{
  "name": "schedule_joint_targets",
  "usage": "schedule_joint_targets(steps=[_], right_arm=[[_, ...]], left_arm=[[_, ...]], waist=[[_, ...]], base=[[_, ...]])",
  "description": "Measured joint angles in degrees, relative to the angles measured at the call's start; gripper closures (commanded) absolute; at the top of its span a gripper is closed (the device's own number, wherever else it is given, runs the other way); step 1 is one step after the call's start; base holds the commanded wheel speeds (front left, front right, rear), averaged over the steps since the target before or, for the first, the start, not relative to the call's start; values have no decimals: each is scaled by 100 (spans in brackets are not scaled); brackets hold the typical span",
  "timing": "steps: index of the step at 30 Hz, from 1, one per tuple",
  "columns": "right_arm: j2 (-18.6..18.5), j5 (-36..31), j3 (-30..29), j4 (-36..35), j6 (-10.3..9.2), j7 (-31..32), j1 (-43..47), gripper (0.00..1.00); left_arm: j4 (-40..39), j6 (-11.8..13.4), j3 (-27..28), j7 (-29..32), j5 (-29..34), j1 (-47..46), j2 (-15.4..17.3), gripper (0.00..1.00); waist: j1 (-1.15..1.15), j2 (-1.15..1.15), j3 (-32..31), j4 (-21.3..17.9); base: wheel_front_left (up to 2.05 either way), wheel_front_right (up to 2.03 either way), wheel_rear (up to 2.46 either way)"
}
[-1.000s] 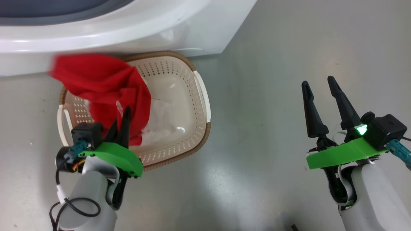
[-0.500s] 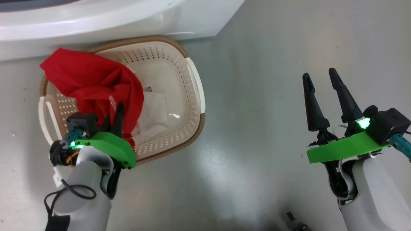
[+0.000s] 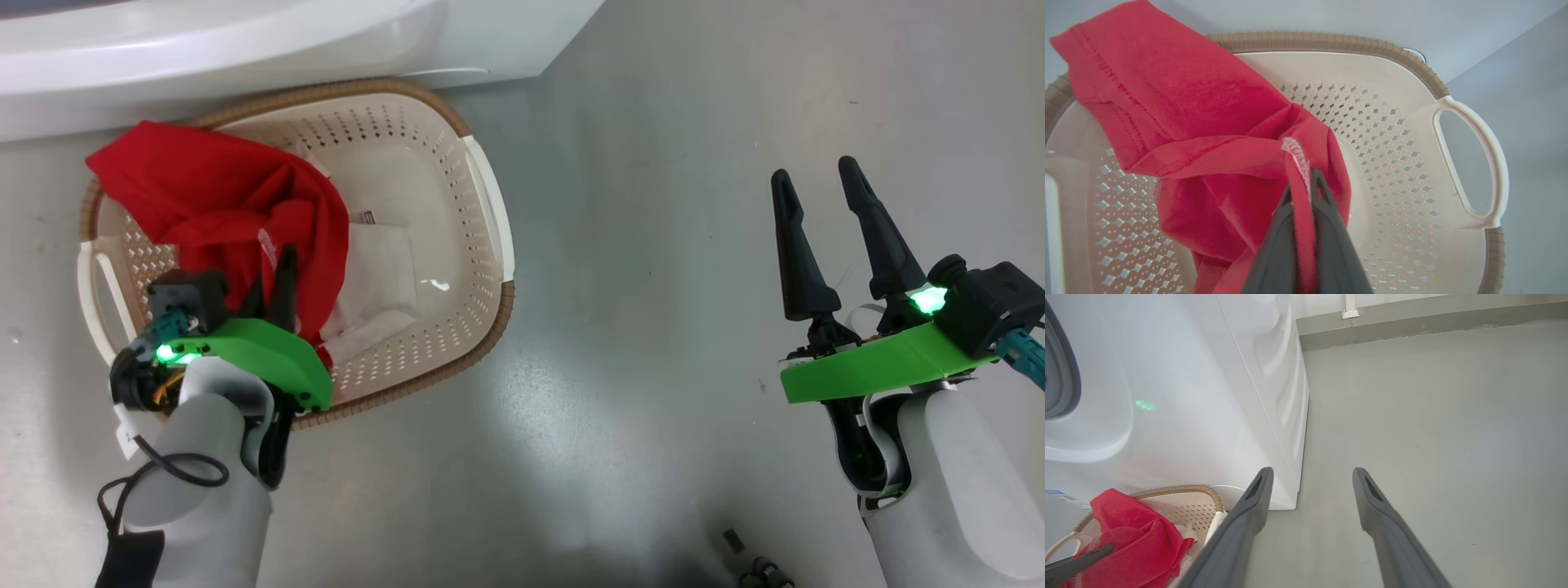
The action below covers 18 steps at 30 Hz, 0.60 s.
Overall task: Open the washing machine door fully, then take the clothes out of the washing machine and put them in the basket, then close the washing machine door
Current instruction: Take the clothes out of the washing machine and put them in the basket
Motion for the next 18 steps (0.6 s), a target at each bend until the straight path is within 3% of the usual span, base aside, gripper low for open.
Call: schedule_joint_targets(steps=[18], right_arm=[[0, -13, -15, 142, 0, 0, 55, 0]], left_arm=[[-331, 0, 230, 0, 0, 325, -58, 0]], waist=[[0, 0, -577, 138]], base=[[0, 0, 0]])
